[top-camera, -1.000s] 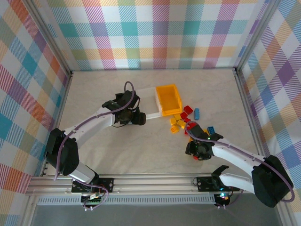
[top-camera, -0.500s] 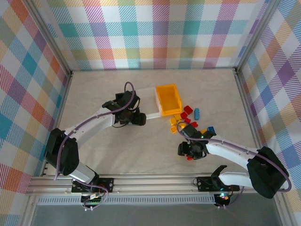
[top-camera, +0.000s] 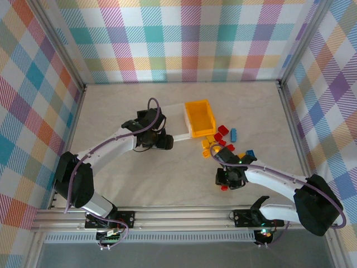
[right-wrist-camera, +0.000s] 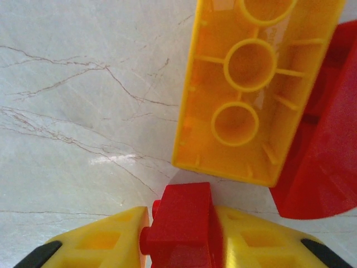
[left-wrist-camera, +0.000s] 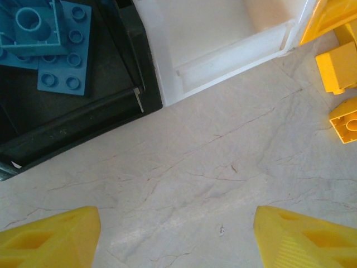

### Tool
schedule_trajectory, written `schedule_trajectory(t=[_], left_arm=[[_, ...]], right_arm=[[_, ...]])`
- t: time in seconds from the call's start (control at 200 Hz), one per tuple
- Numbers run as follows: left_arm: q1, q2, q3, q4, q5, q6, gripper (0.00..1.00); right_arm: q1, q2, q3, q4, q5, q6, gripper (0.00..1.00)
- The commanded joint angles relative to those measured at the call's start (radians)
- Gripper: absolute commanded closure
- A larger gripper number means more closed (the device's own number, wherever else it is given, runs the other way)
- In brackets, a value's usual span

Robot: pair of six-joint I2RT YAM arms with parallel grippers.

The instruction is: Sort the legos into containers by color

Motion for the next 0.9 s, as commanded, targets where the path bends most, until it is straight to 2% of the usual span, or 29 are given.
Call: schedule_trajectory(t=[0.0,0.325,0.6,0.9], left_arm=[[-0.007,0.013,-0.017,0.01,0.008,-0.012,0.27],[-0.008,0.001,-0.021,0.015,0.011,-0.016,0.26],[-0.002,-0.123,-0.034,0.016,-0.012,-0.034,0.25],[0.019,-0.28,-0.086,0.025,-0.051,-0.056,0.25]], right_arm=[[0.003,-0.004,0.029,-0.032,0.019,-0.015,0.72],[0.004,-0.04,0.049,-0.041,0.017,-0.019,0.76],[0.004,-0.07,0.163,-0.029,-0.029,-0.067,0.76],[0.002,0.141,0.457,-0.015,-0.041,-0.196,0.77]])
